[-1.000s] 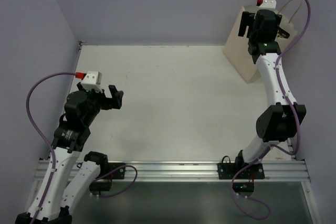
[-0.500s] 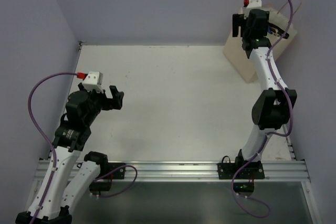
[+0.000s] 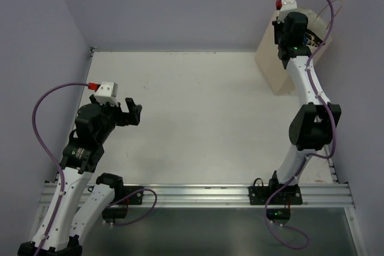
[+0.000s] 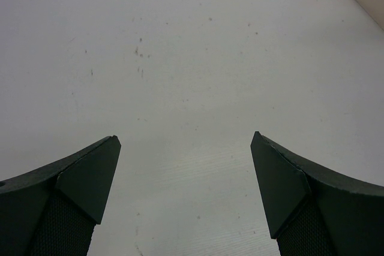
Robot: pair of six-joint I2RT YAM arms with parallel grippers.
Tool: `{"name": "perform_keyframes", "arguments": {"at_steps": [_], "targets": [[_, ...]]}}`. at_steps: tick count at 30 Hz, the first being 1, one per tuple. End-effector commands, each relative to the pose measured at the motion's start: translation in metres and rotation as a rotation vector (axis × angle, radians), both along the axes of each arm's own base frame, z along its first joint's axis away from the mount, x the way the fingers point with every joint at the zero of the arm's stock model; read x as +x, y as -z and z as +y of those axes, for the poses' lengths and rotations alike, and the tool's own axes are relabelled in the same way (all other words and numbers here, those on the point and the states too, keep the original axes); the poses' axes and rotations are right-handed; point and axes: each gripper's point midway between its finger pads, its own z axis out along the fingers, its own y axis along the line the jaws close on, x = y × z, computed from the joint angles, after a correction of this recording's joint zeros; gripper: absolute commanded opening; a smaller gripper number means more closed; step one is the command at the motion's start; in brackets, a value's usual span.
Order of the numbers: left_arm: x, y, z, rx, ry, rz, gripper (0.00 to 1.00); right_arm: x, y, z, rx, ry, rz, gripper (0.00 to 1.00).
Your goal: Take the snacks out of the paper bag
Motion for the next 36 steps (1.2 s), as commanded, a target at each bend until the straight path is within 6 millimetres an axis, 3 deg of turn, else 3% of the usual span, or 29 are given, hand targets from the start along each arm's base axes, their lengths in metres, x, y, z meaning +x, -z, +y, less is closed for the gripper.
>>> {"name": "perform_keyframes", "arguments": {"at_steps": [1, 4, 7, 12, 14, 15, 17, 19, 20, 27, 29, 32, 36], "targets": [[0.005, -0.009, -0.003, 0.000, 0.017, -0.050, 1.00, -0.017, -0.049, 0.012, 0.000, -0.058, -0.103, 0.00], [0.005, -0.010, -0.003, 0.000, 0.017, -0.051, 1.00, -0.030, -0.061, 0.026, -0.020, -0.091, -0.118, 0.00], [0.005, -0.014, -0.003, -0.002, 0.017, -0.057, 1.00, -0.044, -0.060, 0.052, -0.048, -0.139, -0.098, 0.00], [0.001, -0.027, -0.001, 0.000, 0.010, -0.066, 1.00, -0.085, -0.059, 0.101, 0.000, -0.228, -0.059, 0.04], [-0.001, -0.028, 0.000, 0.004, 0.011, -0.056, 1.00, -0.103, -0.045, 0.123, 0.051, -0.267, -0.002, 0.06], [-0.001, -0.030, 0.000, 0.005, 0.011, -0.057, 1.00, -0.114, -0.050, 0.129, 0.073, -0.282, -0.008, 0.08], [-0.004, -0.037, 0.000, 0.002, 0.010, -0.064, 1.00, -0.133, -0.034, 0.154, 0.131, -0.328, 0.047, 0.09], [-0.006, -0.041, 0.001, -0.001, 0.011, -0.070, 1.00, -0.155, -0.031, 0.170, 0.206, -0.357, 0.079, 0.10], [-0.008, -0.042, 0.000, -0.002, 0.014, -0.071, 1.00, -0.167, -0.024, 0.189, 0.229, -0.407, 0.111, 0.10], [-0.014, -0.052, 0.003, -0.004, 0.008, -0.077, 1.00, -0.239, -0.008, 0.269, 0.403, -0.598, 0.241, 0.14], [-0.016, -0.055, 0.004, -0.003, 0.004, -0.078, 1.00, -0.257, -0.007, 0.285, 0.401, -0.631, 0.274, 0.21], [-0.018, -0.059, 0.005, -0.006, 0.001, -0.081, 1.00, -0.268, -0.012, 0.290, 0.406, -0.641, 0.280, 0.31], [-0.020, -0.063, 0.003, -0.021, 0.006, -0.087, 1.00, -0.268, -0.024, 0.270, 0.385, -0.574, 0.230, 0.46]]}}
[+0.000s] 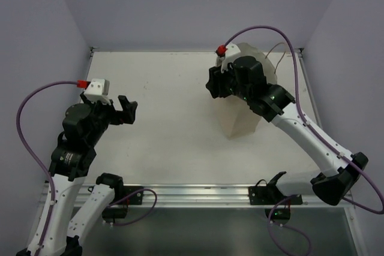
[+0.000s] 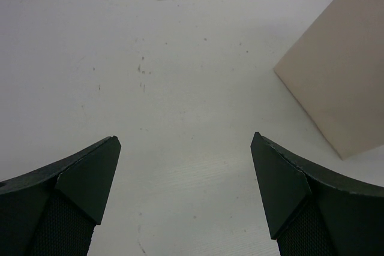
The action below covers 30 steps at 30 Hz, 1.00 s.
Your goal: Take the snacks out of the paper bag
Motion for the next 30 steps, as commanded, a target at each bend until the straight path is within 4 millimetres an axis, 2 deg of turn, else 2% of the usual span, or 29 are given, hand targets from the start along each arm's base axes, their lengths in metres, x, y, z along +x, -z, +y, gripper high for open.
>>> {"name": "perform_keyframes", "arguments": {"at_steps": [1, 3, 7, 9, 10, 12, 13, 16, 19, 22, 25, 26, 30], "targets": [[-0.004, -0.019, -0.001, -0.014, 0.009, -0.040, 1.00, -0.009, -0.024, -0.025, 0.010, 0.079, -0.036, 0.55], [-0.004, -0.018, -0.003, -0.019, 0.016, -0.034, 1.00, -0.009, -0.036, -0.041, -0.017, 0.127, -0.076, 0.65], [-0.003, -0.018, -0.005, -0.027, 0.024, -0.025, 1.00, -0.005, -0.053, -0.080, -0.074, 0.250, -0.150, 0.76], [-0.002, -0.017, -0.007, -0.030, 0.031, -0.019, 1.00, -0.005, -0.060, -0.102, -0.084, 0.302, -0.173, 0.77], [-0.002, -0.017, -0.007, -0.030, 0.033, -0.018, 1.00, 0.000, -0.061, -0.121, -0.087, 0.353, -0.177, 0.77], [-0.001, -0.016, -0.008, -0.034, 0.036, -0.014, 1.00, 0.001, -0.063, -0.139, -0.065, 0.387, -0.178, 0.77], [-0.001, -0.016, -0.009, -0.033, 0.038, -0.011, 1.00, 0.002, -0.068, -0.161, -0.058, 0.446, -0.190, 0.77], [0.001, -0.014, -0.010, -0.034, 0.044, -0.004, 1.00, 0.005, -0.067, -0.183, -0.078, 0.505, -0.191, 0.77], [0.001, -0.014, -0.012, -0.032, 0.052, -0.002, 1.00, 0.017, -0.057, -0.215, -0.081, 0.578, -0.155, 0.78], [0.001, -0.015, -0.013, -0.035, 0.062, -0.002, 1.00, 0.031, -0.043, -0.235, -0.041, 0.594, -0.106, 0.78], [0.000, -0.013, -0.015, -0.036, 0.070, 0.003, 1.00, 0.048, -0.027, -0.246, -0.014, 0.605, -0.060, 0.77], [-0.001, -0.012, -0.014, -0.033, 0.068, 0.004, 1.00, 0.051, -0.023, -0.238, 0.004, 0.566, -0.044, 0.77], [-0.001, -0.010, -0.013, -0.023, 0.064, 0.009, 1.00, 0.073, -0.007, -0.228, 0.020, 0.515, -0.018, 0.74]]}}
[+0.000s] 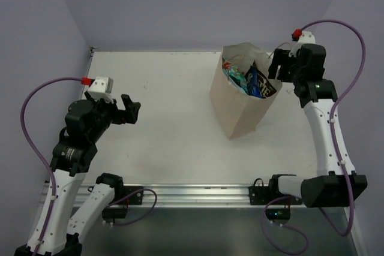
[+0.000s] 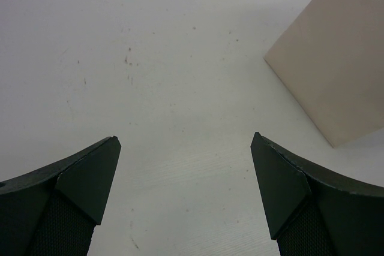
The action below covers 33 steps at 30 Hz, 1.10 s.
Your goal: Take the snacks out of the paper bag
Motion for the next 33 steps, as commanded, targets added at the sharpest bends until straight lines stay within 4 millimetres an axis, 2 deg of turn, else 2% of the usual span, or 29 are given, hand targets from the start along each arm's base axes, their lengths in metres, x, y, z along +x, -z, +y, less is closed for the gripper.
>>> {"name": "perform_keyframes", "arguments": {"at_steps": [1, 7, 14, 15, 16, 17, 18, 19, 20, 24, 26, 27, 28, 33], "targets": [[-0.002, -0.016, -0.003, -0.010, 0.019, -0.037, 1.00, 0.017, -0.002, 0.020, 0.050, -0.103, -0.039, 0.73], [-0.002, -0.015, -0.001, 0.008, 0.014, -0.036, 1.00, 0.036, 0.018, 0.019, 0.021, -0.117, 0.006, 0.62], [-0.002, -0.014, 0.000, 0.017, 0.015, -0.031, 1.00, 0.040, 0.028, 0.024, 0.028, -0.146, 0.028, 0.42], [-0.002, -0.013, 0.000, 0.019, 0.017, -0.028, 1.00, 0.040, 0.029, 0.023, 0.024, -0.147, 0.031, 0.31], [-0.002, -0.014, -0.001, 0.018, 0.023, -0.030, 1.00, 0.040, 0.028, 0.023, 0.022, -0.150, 0.029, 0.24], [-0.002, -0.013, -0.002, 0.021, 0.030, -0.030, 1.00, 0.040, 0.025, 0.024, 0.021, -0.152, 0.023, 0.11], [-0.003, -0.014, -0.004, 0.021, 0.041, -0.030, 1.00, 0.039, 0.024, 0.022, 0.011, -0.150, 0.020, 0.05], [-0.003, -0.015, -0.006, 0.021, 0.054, -0.034, 1.00, 0.039, 0.017, 0.022, 0.009, -0.151, 0.008, 0.00], [-0.005, -0.015, -0.011, 0.018, 0.086, -0.035, 1.00, 0.037, 0.013, 0.024, 0.012, -0.159, 0.000, 0.00], [-0.003, -0.015, -0.027, -0.002, 0.178, -0.019, 1.00, 0.027, -0.026, 0.028, -0.018, -0.170, -0.099, 0.00], [-0.003, -0.022, -0.036, -0.024, 0.219, -0.016, 1.00, 0.022, -0.042, 0.037, -0.040, -0.179, -0.143, 0.00], [0.001, -0.020, -0.040, -0.033, 0.231, 0.004, 1.00, 0.018, -0.053, 0.034, -0.101, -0.172, -0.178, 0.00], [0.001, -0.024, -0.044, -0.046, 0.253, 0.005, 1.00, 0.015, -0.057, 0.045, -0.115, -0.192, -0.195, 0.00], [0.014, -0.044, -0.061, -0.130, 0.294, 0.022, 1.00, 0.007, -0.080, 0.058, -0.161, -0.192, -0.297, 0.00]]}}
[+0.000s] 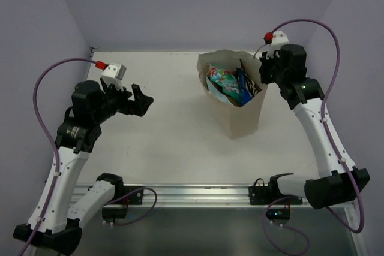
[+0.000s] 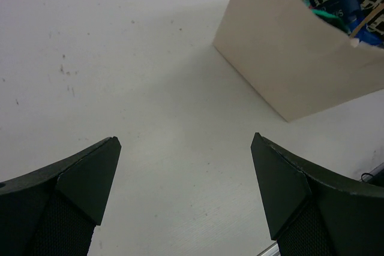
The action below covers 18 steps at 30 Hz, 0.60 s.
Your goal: Take the snacks out of the paper bag
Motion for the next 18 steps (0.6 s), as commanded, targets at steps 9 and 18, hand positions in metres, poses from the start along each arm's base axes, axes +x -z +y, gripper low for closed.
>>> {"name": "perform_keyframes", "arguments": {"at_steps": [9, 18], "targets": [[0.015, -0.069, -0.055, -0.197, 0.102, -0.065, 1.00, -0.005, -0.131, -0.010, -0.062, 0.094, -0.473, 0.00], [-0.003, -0.065, -0.143, -0.267, 0.185, -0.002, 1.00, -0.025, -0.105, 0.012, -0.069, 0.071, -0.488, 0.00]]}}
